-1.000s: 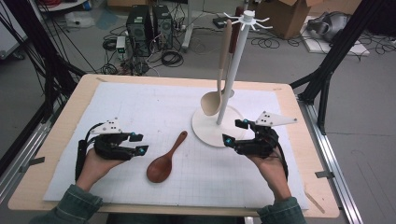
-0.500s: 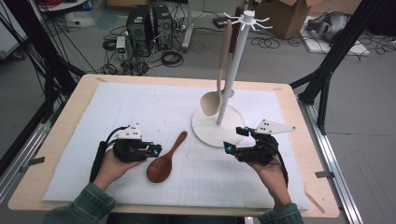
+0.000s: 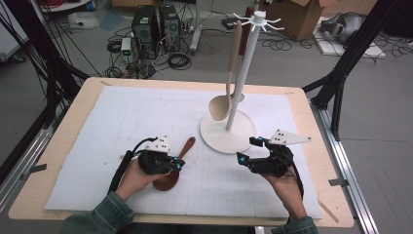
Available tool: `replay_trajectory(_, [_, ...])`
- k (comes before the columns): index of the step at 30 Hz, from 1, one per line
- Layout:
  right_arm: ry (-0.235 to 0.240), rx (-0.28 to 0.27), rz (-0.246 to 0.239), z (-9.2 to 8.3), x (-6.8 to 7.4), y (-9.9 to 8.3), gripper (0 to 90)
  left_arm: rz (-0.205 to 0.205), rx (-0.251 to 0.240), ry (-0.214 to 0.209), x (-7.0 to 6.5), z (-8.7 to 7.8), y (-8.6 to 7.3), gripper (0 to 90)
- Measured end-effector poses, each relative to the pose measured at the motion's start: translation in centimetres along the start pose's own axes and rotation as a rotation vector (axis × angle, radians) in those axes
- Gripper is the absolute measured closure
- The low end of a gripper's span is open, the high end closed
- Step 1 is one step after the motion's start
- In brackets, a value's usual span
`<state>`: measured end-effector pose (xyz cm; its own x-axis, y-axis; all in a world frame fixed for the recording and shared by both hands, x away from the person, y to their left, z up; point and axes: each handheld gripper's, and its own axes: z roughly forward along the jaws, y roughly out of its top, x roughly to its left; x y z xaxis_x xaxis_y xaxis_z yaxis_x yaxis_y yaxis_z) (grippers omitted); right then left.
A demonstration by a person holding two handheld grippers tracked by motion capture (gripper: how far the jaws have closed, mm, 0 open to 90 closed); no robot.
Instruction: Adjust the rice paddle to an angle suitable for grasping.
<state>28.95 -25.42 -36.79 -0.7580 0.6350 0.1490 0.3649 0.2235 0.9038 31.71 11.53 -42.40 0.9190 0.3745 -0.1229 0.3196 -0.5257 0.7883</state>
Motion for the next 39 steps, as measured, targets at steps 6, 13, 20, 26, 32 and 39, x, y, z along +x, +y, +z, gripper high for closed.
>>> replay_trajectory(6, [0.0, 0.006, 0.001, 0.1, 0.1, -0.3, 21.2, 0.021, 0.041, -0.024, -0.8, 1.3, -0.1, 88.8])
replay_trajectory(13, [0.001, 0.008, -0.001, 0.3, 0.2, -0.3, 21.2, 0.032, 0.112, -0.04, -1.1, 1.8, -0.4, 89.0])
replay_trajectory(20, [0.009, 0.019, -0.002, 0.8, 0.3, -0.1, 21.2, 0.042, 0.136, -0.024, -1.0, 1.5, -0.5, 89.4])
replay_trajectory(26, [0.012, 0.027, -0.002, 1.1, 0.5, 0.0, 21.2, 0.035, 0.143, -0.004, -0.7, 0.7, -1.0, 89.4])
replay_trajectory(32, [0.018, 0.039, -0.004, 1.5, 0.6, 0.0, 21.2, 0.016, 0.132, 0.016, -0.2, -0.3, -1.9, 89.4])
replay_trajectory(39, [0.026, 0.051, -0.015, 2.1, 0.8, 0.0, 21.2, 0.007, 0.139, 0.045, 0.6, -1.4, -2.5, 89.4])
